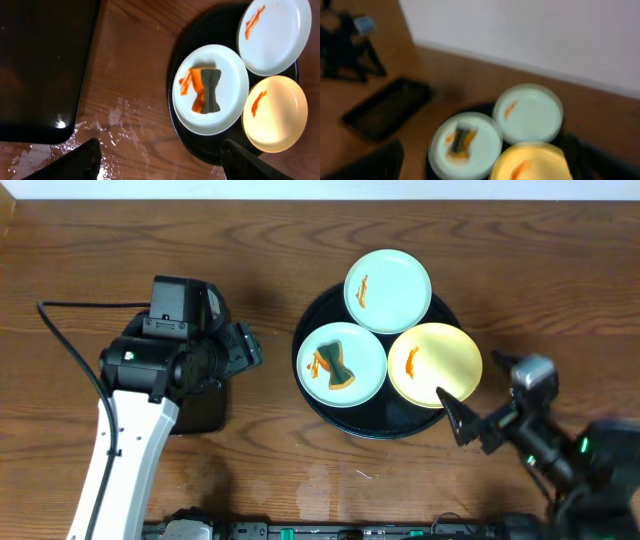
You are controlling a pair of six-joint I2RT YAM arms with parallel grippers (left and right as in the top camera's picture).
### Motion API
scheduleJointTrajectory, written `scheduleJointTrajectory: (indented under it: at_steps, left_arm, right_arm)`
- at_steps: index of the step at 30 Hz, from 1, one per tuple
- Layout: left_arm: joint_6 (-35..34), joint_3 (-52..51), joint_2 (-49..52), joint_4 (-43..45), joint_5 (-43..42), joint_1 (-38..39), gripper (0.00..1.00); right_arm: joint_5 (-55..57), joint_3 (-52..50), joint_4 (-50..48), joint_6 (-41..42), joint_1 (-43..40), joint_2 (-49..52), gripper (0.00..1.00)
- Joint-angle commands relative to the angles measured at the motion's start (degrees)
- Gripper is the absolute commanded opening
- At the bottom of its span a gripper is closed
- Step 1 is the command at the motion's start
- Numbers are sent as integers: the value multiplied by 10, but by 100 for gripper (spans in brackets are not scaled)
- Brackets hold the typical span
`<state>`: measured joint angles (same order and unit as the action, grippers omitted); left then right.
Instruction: Clean dirty plates on tray and stack at the side
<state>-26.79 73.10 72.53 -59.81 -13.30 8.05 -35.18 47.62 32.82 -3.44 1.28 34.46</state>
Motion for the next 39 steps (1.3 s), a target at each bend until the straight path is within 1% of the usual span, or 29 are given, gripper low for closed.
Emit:
scheduleJointTrajectory:
  at_steps: [1, 3, 6, 7, 8, 9, 10, 11, 12, 14, 15, 16, 17, 19, 22, 24, 26, 28, 29, 30, 32, 34, 36, 39]
  left_arm:
    - [5, 1, 4, -2, 5, -2, 77]
    - [5, 1, 4, -2, 5, -2, 78]
    - [5, 1, 4, -3, 5, -2, 78]
    - [5, 1, 4, -4, 5, -2, 77]
    - [5, 1, 4, -4, 5, -2, 78]
    - [5, 1, 4, -4, 5, -2, 78]
    - [5, 1, 4, -4, 5, -2, 77]
    - [5, 1, 4, -4, 5, -2, 77]
    - [5, 1, 4, -4, 5, -2, 78]
    - [5, 1, 4, -3, 5, -2, 78]
    - [5, 1, 4, -2, 5, -2, 78]
    - [5, 1, 4, 0, 5, -2, 79]
    - [5, 1, 4, 3, 5, -2, 79]
    - [5, 1, 4, 5, 5, -2, 78]
    - [5, 1, 4, 5, 5, -2, 79]
    - [5, 1, 4, 2, 5, -2, 79]
    - [5, 1, 4, 0, 5, -2, 79]
    - [5, 1, 4, 0, 5, -2, 79]
    - [5, 1, 4, 0, 5, -2, 79]
    - [5, 1, 4, 0, 5, -2, 79]
    - [5, 1, 4, 0, 5, -2, 79]
    - [5, 1, 4, 1, 5, -2, 79]
    - [5, 1, 4, 1, 5, -2, 79]
    - [5, 1, 4, 1, 5, -2, 79]
  right_arm:
    - [-40, 165, 118, -52, -5, 161, 99]
    - [-87, 250, 181, -52, -5, 241, 99]
    - [-198, 313, 201, -52, -4, 319, 99]
    - [-219, 320, 198, -47, -4, 340, 99]
    - [-248, 320, 160, -12, -4, 361, 99]
    - [-250, 320, 140, 21, -4, 378, 99]
    - [-226, 320, 123, 62, 3, 401, 99]
    - [-192, 320, 125, 66, 15, 416, 99]
    - [-66, 321, 145, 73, 56, 442, 99]
    - [75, 327, 169, 111, 109, 476, 99]
    - [131, 346, 200, 121, 144, 513, 99]
    - [142, 366, 230, 116, 161, 539, 99]
    - [155, 421, 300, 96, 185, 597, 99]
    - [228, 502, 370, 106, 205, 671, 99]
    - [329, 580, 402, 142, 221, 747, 99]
    - [336, 595, 387, 142, 225, 774, 99]
    - [334, 595, 369, 160, 231, 793, 87]
    - [334, 595, 363, 172, 235, 812, 69]
    - [332, 595, 363, 171, 236, 823, 67]
    - [332, 594, 364, 170, 236, 831, 67]
    - [332, 589, 366, 163, 236, 850, 63]
    - [332, 583, 369, 149, 236, 866, 63]
    - [327, 582, 373, 126, 240, 888, 71]
    - [317, 582, 370, 93, 246, 913, 73]
